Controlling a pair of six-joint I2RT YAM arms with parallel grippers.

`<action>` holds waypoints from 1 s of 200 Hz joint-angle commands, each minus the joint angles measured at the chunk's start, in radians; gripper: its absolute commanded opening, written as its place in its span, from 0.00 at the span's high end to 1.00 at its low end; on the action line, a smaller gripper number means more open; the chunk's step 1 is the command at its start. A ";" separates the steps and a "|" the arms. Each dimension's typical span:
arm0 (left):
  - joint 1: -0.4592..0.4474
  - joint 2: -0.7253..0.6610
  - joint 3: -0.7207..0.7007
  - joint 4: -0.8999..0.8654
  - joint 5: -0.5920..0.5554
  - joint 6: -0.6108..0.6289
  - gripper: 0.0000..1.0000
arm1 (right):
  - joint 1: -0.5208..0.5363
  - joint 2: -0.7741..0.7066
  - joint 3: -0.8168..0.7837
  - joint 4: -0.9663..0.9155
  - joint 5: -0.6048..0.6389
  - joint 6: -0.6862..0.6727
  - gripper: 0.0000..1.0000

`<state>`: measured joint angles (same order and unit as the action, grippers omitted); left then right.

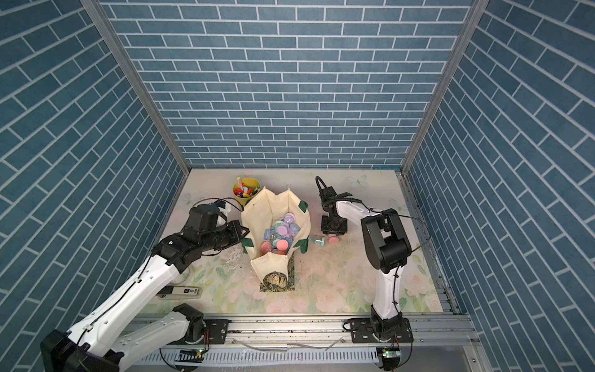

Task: Put the hourglass into the canvas bag
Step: Pick up the hourglass from the center of the board.

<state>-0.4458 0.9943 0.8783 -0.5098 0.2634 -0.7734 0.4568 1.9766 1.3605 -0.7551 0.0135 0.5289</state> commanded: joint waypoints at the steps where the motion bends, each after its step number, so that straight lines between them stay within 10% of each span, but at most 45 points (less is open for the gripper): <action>1: -0.004 0.004 -0.007 0.036 -0.012 0.013 1.00 | -0.003 0.031 -0.016 -0.016 0.006 0.025 0.48; 110: -0.004 -0.001 -0.009 0.036 -0.014 0.014 1.00 | -0.003 -0.037 -0.084 0.018 0.032 0.054 0.73; 200: -0.004 0.021 0.018 0.036 -0.020 0.019 0.91 | -0.001 -0.492 -0.190 -0.008 0.012 0.107 0.88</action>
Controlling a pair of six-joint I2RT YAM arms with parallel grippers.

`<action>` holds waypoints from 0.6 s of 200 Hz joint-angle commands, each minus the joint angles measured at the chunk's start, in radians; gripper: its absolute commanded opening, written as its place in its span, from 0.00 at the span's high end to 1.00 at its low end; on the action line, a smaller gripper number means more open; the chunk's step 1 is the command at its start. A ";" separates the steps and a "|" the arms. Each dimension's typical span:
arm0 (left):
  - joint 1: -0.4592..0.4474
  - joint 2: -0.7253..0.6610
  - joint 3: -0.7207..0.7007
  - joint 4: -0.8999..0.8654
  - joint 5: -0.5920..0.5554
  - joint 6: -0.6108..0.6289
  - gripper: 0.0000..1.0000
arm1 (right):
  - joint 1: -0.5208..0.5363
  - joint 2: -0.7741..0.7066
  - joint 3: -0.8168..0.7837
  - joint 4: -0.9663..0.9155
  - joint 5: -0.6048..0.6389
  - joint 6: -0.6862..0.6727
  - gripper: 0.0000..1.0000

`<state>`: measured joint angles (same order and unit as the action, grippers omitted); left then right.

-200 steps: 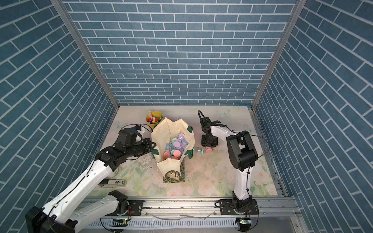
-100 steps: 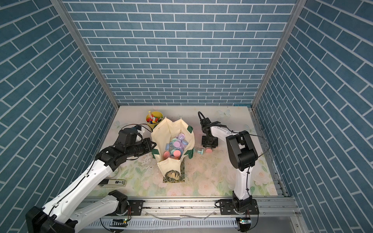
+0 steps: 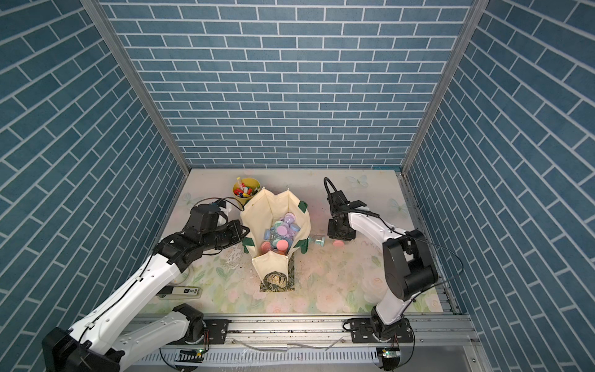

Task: Put the hourglass into the canvas bag
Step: Pick up the hourglass from the center of the board, then place the hourglass in the canvas bag.

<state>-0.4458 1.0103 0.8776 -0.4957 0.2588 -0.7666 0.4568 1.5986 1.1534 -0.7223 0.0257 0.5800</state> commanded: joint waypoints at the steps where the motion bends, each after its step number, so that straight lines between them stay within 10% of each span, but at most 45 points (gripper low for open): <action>1: -0.003 0.004 0.019 0.022 -0.015 0.011 0.91 | -0.002 -0.118 0.019 -0.042 -0.002 0.057 0.88; 120: -0.002 -0.027 -0.015 0.011 -0.024 0.000 0.88 | 0.222 -0.301 0.284 -0.113 -0.004 0.164 0.87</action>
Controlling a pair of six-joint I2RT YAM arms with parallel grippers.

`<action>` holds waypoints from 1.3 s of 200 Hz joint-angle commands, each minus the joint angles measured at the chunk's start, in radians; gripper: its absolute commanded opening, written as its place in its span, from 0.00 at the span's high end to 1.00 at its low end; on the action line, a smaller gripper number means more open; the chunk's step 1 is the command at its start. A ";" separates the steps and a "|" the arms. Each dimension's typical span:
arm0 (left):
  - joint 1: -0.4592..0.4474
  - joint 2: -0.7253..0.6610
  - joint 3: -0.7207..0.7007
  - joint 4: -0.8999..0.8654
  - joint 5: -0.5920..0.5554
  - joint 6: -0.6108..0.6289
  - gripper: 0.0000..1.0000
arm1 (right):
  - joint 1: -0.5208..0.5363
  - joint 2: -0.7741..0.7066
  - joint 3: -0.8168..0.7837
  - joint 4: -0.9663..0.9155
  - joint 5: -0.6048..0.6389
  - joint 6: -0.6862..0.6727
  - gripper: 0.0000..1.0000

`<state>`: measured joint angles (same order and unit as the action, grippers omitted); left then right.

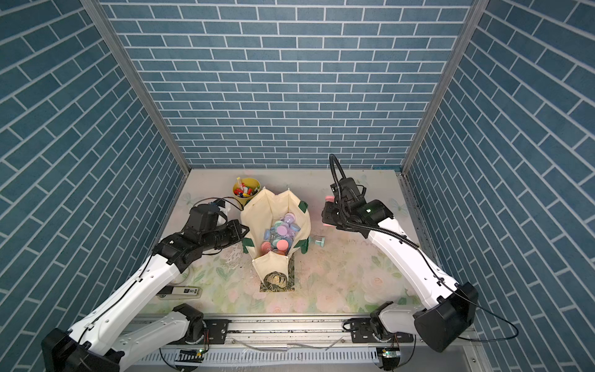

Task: Put the hourglass into the canvas bag
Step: Place the hourglass in the canvas bag.

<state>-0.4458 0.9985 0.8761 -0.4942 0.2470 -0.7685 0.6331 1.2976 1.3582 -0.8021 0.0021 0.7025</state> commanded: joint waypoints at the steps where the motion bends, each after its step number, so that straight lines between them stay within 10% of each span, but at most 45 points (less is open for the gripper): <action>1: -0.002 -0.015 -0.014 0.009 -0.013 0.001 0.88 | 0.048 0.000 0.081 -0.033 0.019 0.041 0.87; 260: -0.002 -0.044 -0.010 -0.007 -0.013 -0.014 0.94 | 0.393 0.452 0.421 -0.055 0.098 0.062 0.88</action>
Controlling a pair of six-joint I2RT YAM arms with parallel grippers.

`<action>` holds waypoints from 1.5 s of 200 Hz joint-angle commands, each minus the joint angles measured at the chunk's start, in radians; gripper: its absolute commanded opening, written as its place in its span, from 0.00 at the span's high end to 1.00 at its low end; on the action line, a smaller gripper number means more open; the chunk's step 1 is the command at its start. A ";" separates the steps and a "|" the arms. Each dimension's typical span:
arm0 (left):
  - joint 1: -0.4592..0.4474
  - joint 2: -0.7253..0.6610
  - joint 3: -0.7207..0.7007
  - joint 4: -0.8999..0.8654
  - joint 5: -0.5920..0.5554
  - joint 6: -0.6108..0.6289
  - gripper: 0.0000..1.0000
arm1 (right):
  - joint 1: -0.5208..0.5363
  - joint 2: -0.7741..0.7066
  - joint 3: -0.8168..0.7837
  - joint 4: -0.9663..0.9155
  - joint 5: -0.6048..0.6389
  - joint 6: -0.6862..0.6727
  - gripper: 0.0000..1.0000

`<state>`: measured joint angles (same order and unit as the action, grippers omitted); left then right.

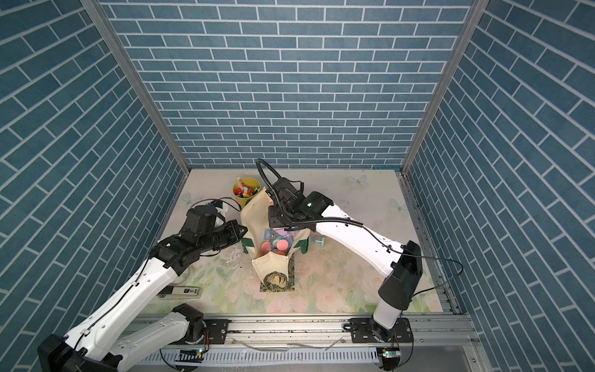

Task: Put the hourglass into the canvas bag
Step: Place the hourglass in the canvas bag.

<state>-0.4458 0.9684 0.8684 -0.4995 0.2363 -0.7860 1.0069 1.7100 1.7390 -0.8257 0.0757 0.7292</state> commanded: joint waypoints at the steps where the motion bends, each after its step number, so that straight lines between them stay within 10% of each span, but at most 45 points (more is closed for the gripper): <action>1: -0.002 -0.014 -0.003 -0.002 -0.002 0.004 0.94 | 0.019 0.041 0.040 -0.032 0.024 0.036 0.88; 248: -0.003 -0.009 -0.009 0.009 0.009 0.010 1.00 | 0.028 0.264 0.079 -0.036 -0.032 0.099 0.90; 300: -0.003 0.002 0.004 0.007 0.012 0.013 1.00 | 0.029 0.279 0.105 -0.048 -0.050 0.098 0.65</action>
<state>-0.4458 0.9653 0.8684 -0.5022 0.2413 -0.7887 1.0325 1.9804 1.7947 -0.8593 0.0219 0.7898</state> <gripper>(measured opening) 0.057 0.398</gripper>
